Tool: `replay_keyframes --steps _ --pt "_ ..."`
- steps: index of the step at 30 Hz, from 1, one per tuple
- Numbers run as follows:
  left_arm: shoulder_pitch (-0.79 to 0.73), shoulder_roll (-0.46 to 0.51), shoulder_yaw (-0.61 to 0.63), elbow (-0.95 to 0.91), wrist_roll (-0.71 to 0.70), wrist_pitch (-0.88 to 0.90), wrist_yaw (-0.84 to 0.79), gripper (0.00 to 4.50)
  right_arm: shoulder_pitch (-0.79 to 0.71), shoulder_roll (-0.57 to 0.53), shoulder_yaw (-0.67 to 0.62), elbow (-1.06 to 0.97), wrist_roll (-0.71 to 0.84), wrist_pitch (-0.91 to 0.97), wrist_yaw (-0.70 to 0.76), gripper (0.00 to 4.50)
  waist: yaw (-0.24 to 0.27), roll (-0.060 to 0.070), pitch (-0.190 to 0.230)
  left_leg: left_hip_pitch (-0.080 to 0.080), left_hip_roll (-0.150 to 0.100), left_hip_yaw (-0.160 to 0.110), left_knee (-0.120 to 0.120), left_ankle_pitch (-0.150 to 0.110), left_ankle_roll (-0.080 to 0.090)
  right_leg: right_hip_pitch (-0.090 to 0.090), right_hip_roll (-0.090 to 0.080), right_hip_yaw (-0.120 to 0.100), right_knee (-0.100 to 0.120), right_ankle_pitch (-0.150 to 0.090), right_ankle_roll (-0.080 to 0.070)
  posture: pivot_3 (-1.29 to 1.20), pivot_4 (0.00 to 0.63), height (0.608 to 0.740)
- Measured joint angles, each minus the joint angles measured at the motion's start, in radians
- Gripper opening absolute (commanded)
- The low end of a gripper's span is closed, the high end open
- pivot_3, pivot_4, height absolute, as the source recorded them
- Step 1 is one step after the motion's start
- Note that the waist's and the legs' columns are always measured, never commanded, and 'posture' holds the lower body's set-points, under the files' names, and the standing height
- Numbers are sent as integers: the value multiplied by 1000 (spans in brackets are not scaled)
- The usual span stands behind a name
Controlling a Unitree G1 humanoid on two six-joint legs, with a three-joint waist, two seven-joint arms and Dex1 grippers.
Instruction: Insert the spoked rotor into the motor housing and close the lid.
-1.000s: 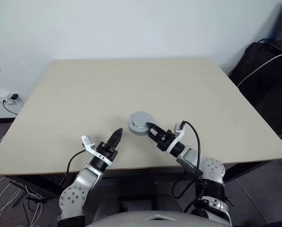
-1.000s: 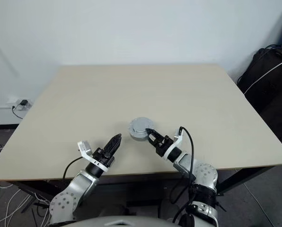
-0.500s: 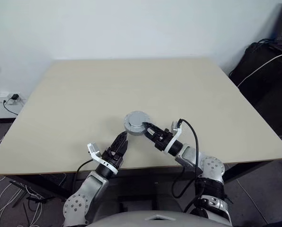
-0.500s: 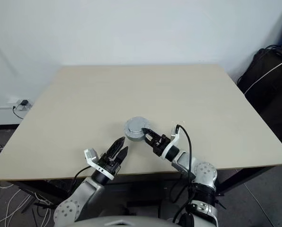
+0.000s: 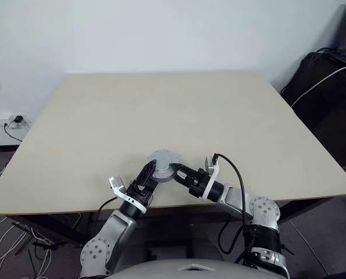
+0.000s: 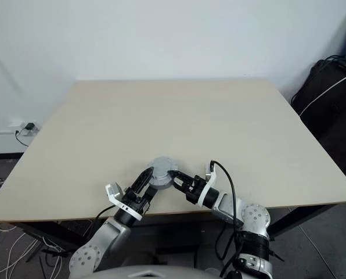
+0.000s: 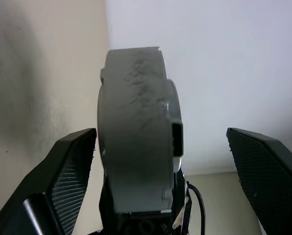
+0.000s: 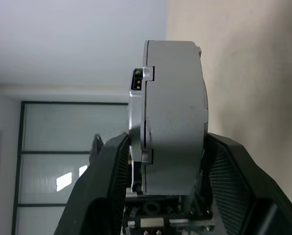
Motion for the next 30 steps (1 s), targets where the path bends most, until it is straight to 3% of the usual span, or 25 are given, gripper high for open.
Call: replay_keyframes --steps 10,13,19,30 --pt "-7 1 -25 18 9 -24 -4 4487 24 -22 31 -33 28 32 -10 2090 1 0 0 0 0 0 0 0 0 0 0 0 0 0 0 0 0 740" --pt "-10 1 -27 30 6 -23 -1 3871 24 -29 42 -38 34 32 -15 2090 1 0 0 0 0 0 0 0 0 0 0 0 0 0 0 0 0 740" --pt "-13 1 -28 36 -1 -23 2 2077 24 -33 48 -40 44 27 -21 2090 1 0 0 0 0 0 0 0 0 0 0 0 0 0 0 0 0 740" --pt "-19 1 -26 36 -10 -26 -7 2090 49 -55 110 -112 -2 -46 24 2090 1 0 0 0 0 0 0 0 0 0 0 0 0 0 0 0 0 740"
